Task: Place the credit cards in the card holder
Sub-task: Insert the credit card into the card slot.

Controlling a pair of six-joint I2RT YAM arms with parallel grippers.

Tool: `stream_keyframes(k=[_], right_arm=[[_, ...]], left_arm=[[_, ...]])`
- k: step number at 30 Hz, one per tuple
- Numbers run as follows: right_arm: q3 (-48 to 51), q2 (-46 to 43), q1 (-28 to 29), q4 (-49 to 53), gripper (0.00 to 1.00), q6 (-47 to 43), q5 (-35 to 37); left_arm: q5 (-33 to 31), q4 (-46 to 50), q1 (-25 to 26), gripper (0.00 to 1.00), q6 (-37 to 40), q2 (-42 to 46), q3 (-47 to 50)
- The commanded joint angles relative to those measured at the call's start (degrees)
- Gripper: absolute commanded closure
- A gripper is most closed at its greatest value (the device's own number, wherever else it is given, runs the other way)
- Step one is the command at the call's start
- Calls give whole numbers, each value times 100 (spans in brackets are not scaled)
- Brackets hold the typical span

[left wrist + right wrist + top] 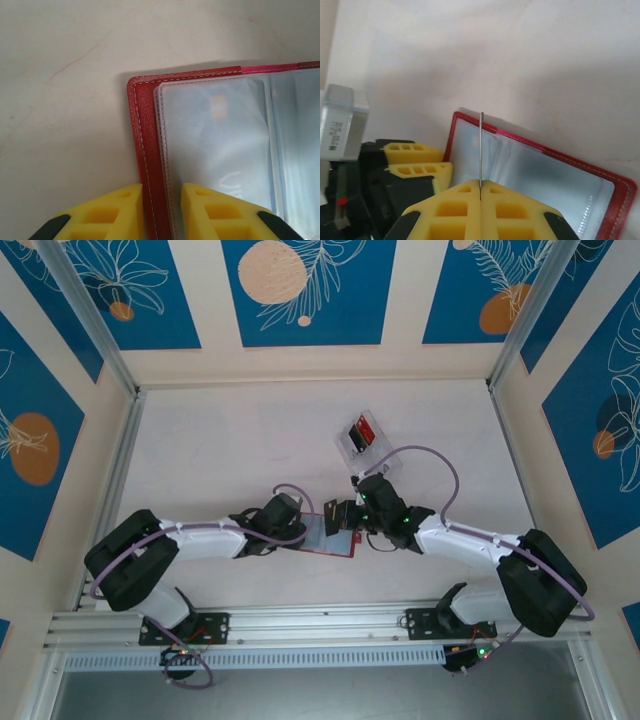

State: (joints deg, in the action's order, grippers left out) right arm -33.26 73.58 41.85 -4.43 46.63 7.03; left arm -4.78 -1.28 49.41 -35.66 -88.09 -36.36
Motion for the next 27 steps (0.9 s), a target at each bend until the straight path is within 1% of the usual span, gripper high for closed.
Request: stream_keyframes(k=[1,5,15,27], right_arm=[[141,-80,10,-700,100,374,-27],[236,45,59,-949,100,487,-23],[161,384,266,-925,100,454,234],[290,366,342,-763,100,380,580]], left_arm=[[474,116,166,75,-44,-330,158],[478,95,167,75,-44,-354,147],[486,119,166,76,-45,-333,147],[478,121,167,76,-49,-351,156]])
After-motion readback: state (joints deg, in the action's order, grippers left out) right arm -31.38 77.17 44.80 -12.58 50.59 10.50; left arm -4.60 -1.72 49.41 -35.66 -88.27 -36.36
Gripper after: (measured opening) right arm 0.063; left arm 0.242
